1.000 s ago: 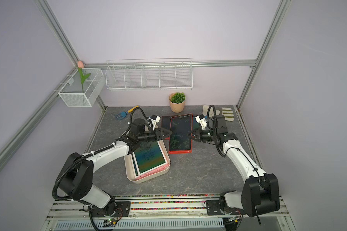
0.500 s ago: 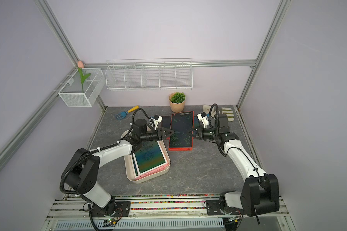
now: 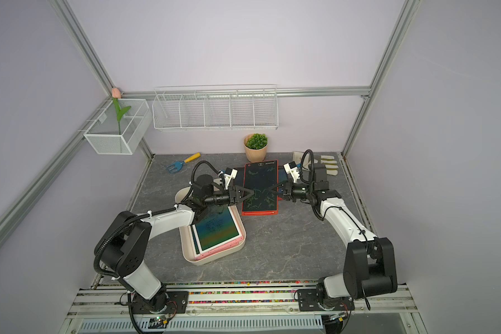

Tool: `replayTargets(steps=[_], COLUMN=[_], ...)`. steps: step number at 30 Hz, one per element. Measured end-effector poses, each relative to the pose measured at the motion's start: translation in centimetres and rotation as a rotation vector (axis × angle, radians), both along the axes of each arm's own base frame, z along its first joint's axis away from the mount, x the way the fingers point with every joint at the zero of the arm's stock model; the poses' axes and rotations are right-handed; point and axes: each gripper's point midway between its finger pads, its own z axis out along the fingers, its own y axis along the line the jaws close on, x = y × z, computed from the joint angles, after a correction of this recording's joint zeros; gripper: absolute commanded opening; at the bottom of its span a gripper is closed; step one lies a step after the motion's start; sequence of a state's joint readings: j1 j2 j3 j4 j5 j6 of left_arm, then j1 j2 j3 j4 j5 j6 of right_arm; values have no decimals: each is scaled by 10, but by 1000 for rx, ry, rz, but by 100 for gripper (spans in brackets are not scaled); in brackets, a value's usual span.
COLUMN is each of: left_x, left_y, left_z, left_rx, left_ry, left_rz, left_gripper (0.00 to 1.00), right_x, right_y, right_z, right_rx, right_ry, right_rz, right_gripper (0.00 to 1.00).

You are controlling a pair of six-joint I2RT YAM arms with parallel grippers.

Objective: Take out the writing tablet from the storage box
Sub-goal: Pick up the writing tablet from the storage box.

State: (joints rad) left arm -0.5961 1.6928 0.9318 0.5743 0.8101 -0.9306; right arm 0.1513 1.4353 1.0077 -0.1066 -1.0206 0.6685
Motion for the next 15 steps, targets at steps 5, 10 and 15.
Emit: replayTargets(steps=[5,10,15], left_x=[-2,-3,-5], left_y=[-1,-1,-2], left_z=[1,2,4], left_rx=[-3,-6,-13], left_ry=[0,0,-4], left_rz=[-10,-18,-29], left_gripper=[24,17,13], right_x=[7,8,8], right_y=[-4,-4,-6], right_z=[-12,-17,-22], right_rx=[-10,-15,-27], right_ry=[29,40,55], right_rz=[-11,-9,-13], right_gripper=[29,46,54])
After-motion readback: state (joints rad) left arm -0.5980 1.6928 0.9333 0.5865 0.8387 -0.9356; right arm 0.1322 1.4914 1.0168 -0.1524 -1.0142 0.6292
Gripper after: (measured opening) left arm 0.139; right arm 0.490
